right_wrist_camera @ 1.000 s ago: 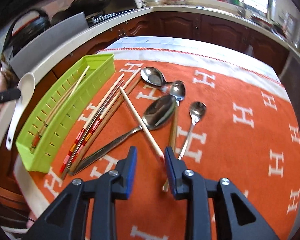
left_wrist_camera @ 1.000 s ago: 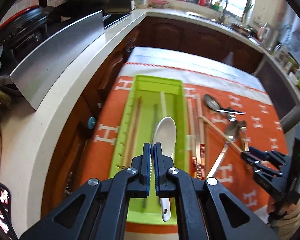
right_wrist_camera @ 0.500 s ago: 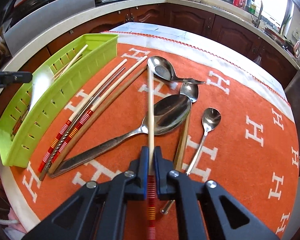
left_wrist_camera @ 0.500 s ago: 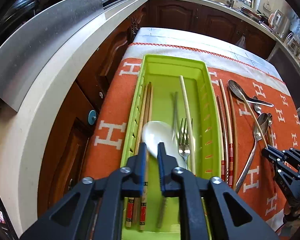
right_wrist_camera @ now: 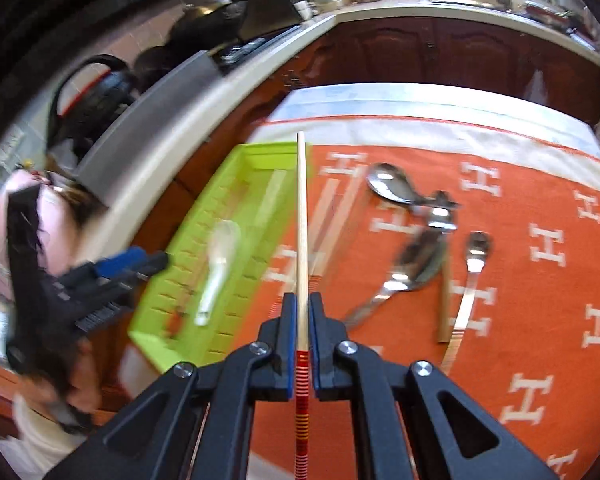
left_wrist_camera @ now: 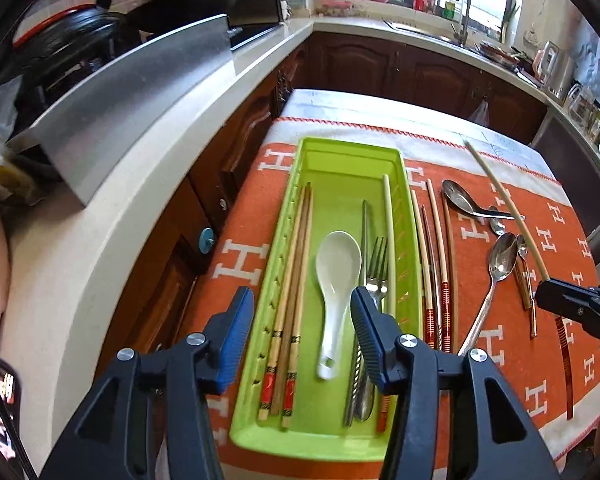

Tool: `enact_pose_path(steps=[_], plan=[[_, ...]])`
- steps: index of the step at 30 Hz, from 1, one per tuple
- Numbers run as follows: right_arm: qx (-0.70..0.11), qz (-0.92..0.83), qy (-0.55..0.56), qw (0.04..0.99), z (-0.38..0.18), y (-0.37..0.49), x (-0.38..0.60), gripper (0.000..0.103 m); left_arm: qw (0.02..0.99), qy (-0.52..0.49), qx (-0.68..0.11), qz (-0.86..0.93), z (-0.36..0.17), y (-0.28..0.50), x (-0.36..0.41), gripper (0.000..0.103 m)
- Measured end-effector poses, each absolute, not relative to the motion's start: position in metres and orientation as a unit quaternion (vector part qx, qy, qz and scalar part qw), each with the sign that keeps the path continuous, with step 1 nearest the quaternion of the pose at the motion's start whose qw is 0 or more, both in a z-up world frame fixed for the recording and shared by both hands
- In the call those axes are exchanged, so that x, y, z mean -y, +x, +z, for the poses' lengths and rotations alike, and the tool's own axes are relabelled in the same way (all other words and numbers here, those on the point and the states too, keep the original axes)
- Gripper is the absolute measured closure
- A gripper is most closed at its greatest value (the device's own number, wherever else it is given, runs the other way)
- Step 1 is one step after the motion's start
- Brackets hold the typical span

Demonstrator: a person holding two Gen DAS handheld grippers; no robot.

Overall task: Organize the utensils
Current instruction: 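Lower the red-banded chopstick into the green tray and open the right gripper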

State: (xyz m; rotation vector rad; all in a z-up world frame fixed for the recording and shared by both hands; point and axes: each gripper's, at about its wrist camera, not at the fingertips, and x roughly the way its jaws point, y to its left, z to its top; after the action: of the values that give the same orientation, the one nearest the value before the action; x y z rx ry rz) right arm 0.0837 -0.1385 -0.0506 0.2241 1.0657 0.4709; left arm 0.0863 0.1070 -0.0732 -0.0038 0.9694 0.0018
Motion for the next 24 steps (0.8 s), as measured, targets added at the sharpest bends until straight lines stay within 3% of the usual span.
enact_pose_path(steps=[3,9,12,24], plan=[[-0.505,0.241,0.118,0.820,-0.041,0.086,0.116,0.098,0.888,-0.013,-0.460,0.007,-0.070,0.080,-0.118,0.045],[-0.522,0.247,0.144,0.803,-0.042,0.096,0.079,0.097,0.893,-0.016,-0.447,0.049,-0.066,0.075,-0.144,0.042],[-0.532,0.238,0.155,0.798,-0.049,0.101,0.067,0.097,0.895,-0.024,-0.439,0.072,-0.065,0.073,-0.160,0.036],[-0.567,0.167,0.198,0.782,-0.080,0.129,0.052,0.097,0.889,-0.055,-0.445,0.093,-0.073,0.071,-0.190,0.035]])
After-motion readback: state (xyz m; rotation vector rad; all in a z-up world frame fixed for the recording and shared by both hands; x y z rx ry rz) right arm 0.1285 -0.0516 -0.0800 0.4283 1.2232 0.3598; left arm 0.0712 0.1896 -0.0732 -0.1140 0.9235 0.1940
